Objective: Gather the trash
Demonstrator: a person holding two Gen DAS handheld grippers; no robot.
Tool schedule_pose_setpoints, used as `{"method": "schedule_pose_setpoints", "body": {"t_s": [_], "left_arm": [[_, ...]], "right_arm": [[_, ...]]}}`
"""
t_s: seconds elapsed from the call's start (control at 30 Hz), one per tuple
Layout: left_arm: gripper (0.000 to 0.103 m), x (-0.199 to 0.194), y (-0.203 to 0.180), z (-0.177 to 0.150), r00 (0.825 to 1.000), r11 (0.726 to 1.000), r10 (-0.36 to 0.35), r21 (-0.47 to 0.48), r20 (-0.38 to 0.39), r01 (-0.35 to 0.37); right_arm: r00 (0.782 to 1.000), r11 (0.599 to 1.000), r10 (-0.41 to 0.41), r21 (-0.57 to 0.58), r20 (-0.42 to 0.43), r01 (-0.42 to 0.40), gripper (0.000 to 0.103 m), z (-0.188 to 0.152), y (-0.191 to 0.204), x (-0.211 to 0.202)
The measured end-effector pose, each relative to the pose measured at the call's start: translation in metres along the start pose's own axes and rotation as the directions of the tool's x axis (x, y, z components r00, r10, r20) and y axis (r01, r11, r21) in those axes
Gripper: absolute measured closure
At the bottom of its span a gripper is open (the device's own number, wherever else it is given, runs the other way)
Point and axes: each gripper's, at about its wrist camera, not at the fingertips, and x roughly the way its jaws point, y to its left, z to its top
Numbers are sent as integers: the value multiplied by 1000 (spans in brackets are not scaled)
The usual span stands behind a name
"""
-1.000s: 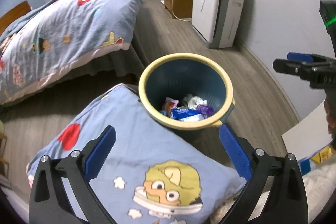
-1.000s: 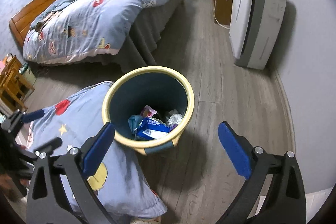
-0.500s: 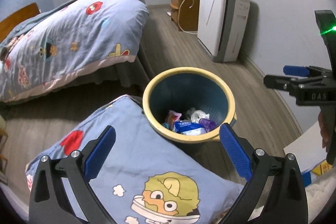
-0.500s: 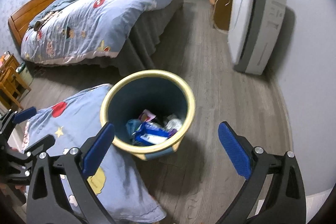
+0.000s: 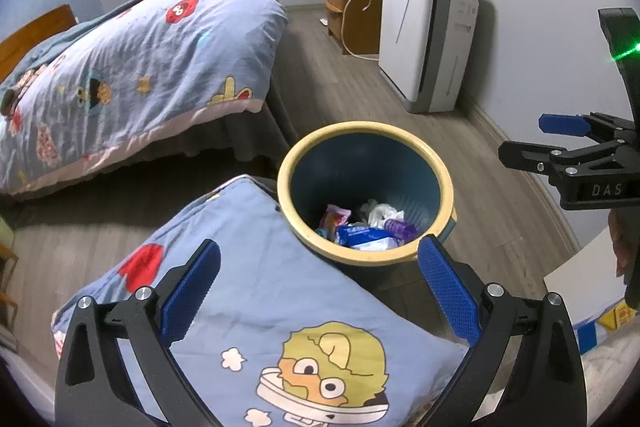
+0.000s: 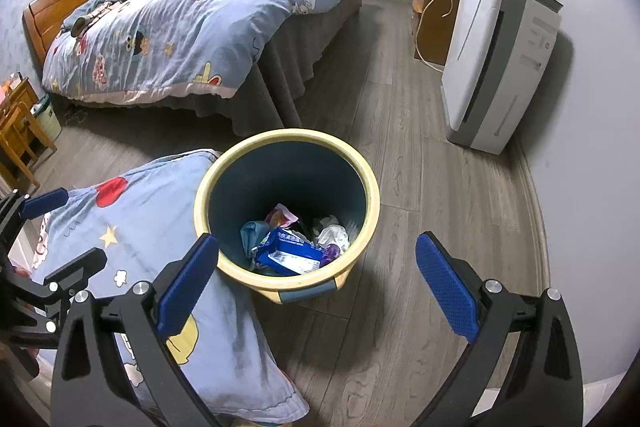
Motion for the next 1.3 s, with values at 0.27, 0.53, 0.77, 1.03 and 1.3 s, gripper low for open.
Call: {"method": "schedule_pose_setpoints", "body": {"t_s": [0.27,0.53,0.77,1.03,1.3], "left_arm": [[5,0,0,0,1000,1000,-2,1,-1,2],[5,0,-1,-1,1000,1000,-4,3,-3,4],[5,0,-3,-1,1000,1000,-1,10,-1,1],[5,-1,-5,-1,1000,1000,-3,13,0,3],[5,-1,-6,0,1000,1000,-3,12,-1,3]], "right_arm": [[1000,1000,-8,4,-3,8,6,1,-1,1],[1000,1000,-10,1,-6,10,6,0,-2,1],[1000,1000,-12,0,-13,12,6,0,-4,0],[1000,1000,-12,-1,-18,12,6,1,-4,1],[1000,1000,-15,-4,-23,14,6,3,-4,3]]}}
